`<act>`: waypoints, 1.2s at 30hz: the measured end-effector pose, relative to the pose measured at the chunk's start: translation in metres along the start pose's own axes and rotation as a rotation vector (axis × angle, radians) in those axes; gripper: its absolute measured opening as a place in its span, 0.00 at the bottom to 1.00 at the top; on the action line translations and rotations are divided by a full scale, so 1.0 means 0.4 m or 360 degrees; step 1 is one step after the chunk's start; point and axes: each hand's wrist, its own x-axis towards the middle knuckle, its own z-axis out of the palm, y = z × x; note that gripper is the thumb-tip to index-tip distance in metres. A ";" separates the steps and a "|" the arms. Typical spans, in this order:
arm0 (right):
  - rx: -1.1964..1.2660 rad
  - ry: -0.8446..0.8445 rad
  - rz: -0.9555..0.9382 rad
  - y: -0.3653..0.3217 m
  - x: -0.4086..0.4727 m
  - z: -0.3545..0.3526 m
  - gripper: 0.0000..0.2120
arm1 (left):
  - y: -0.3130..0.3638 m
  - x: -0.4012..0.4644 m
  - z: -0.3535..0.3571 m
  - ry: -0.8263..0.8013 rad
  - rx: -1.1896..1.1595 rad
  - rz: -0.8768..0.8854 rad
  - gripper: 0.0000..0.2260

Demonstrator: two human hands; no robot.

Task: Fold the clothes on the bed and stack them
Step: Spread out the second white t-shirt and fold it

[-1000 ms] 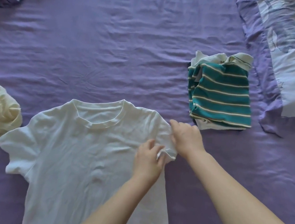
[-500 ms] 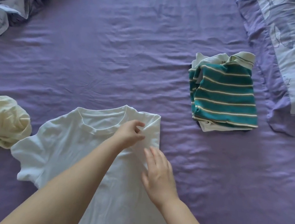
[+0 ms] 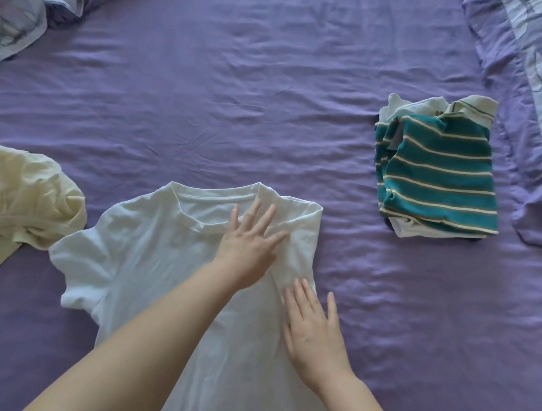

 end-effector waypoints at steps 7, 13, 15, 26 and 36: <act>-0.0034 0.0000 -0.0127 -0.112 0.035 -0.015 0.28 | -0.166 -0.138 0.034 -0.0132 -0.0079 -0.0383 0.27; 0.0105 -0.0056 -0.0330 -0.349 0.071 -0.001 0.30 | -0.418 -0.295 0.017 0.0050 -0.0184 -0.0809 0.29; 0.0136 -0.0041 -0.0422 -0.427 0.083 0.005 0.30 | -0.494 -0.333 0.009 0.0016 -0.0203 -0.0835 0.30; 0.0070 -0.0429 -0.0682 -0.598 0.201 0.067 0.26 | -0.622 -0.341 -0.013 -0.0081 -0.0177 -0.0790 0.09; 0.0707 -0.0092 -0.0280 -0.495 0.232 -0.011 0.19 | -0.566 -0.315 -0.069 -0.0109 -0.1979 -0.1092 0.10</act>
